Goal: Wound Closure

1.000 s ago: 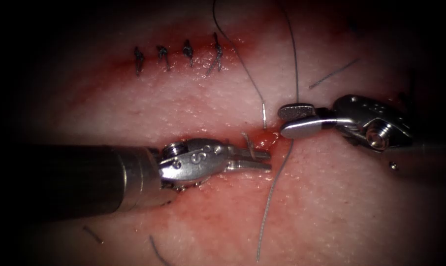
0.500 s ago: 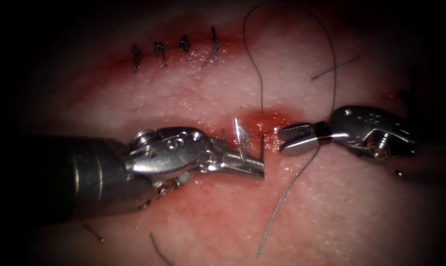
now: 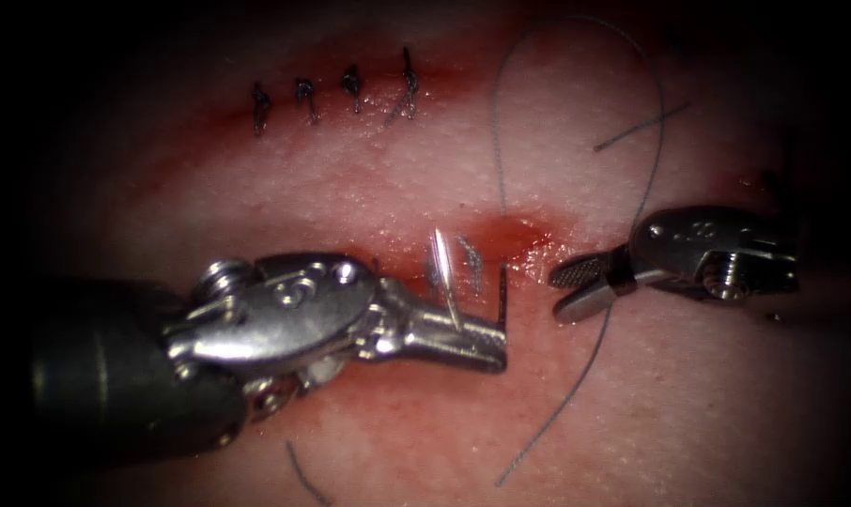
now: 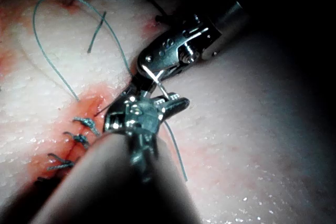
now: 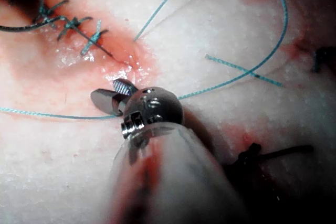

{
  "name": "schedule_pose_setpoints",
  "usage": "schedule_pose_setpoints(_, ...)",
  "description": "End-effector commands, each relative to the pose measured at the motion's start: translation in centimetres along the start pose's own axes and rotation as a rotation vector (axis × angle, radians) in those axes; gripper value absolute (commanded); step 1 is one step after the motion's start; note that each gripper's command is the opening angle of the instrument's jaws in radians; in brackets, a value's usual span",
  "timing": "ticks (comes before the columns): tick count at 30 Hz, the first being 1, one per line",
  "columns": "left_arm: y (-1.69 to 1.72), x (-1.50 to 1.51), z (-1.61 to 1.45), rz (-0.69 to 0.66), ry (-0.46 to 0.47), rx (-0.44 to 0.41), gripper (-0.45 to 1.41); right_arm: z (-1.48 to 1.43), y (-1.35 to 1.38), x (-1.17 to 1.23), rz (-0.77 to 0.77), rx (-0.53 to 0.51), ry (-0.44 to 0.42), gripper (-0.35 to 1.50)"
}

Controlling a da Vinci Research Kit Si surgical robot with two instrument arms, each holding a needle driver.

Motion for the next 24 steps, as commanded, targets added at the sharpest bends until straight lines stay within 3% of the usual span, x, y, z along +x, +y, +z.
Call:
schedule_pose_setpoints(1,-0.03,-0.05,0.06,0.003,0.002,0.004,-0.45,0.09,0.02,-0.01,-0.007,0.002,0.002,0.83)
schedule_pose_setpoints(3,-0.02,0.07,0.03,0.11,0.004,0.093,-0.45,0.07,0.06,0.0,-0.012,0.003,0.005,0.86)
schedule_pose_setpoints(5,-0.05,0.16,0.0,0.182,0.005,0.205,-0.45,0.04,0.07,-0.02,-0.013,0.004,0.025,0.68)
schedule_pose_setpoints(7,-0.08,0.23,-0.01,0.269,-0.014,0.316,-0.45,0.0,0.07,-0.04,-0.013,0.002,0.066,0.27)
schedule_pose_setpoints(12,-0.16,0.26,-0.01,0.389,0.037,0.403,-0.45,-0.04,0.06,-0.02,0.112,0.014,0.105,-0.31)
schedule_pose_setpoints(14,-0.2,0.27,-0.02,0.41,0.059,0.425,-0.45,-0.02,0.04,0.01,0.188,0.024,0.136,-0.3)
schedule_pose_setpoints(20,-0.26,0.08,0.08,0.518,0.033,0.455,-0.45,0.02,-0.07,0.12,0.4,0.042,0.147,0.01)
schedule_pose_setpoints(21,-0.26,0.02,0.11,0.536,0.026,0.465,-0.45,0.01,-0.08,0.15,0.434,0.048,0.155,-0.04)
schedule_pose_setpoints(22,-0.26,-0.07,0.16,0.563,0.015,0.477,-0.45,-0.01,-0.1,0.19,0.481,0.059,0.169,-0.26)
schedule_pose_setpoints(24,-0.26,-0.23,0.24,0.596,0.002,0.501,-0.45,-0.05,-0.11,0.25,0.549,0.08,0.196,-0.21)
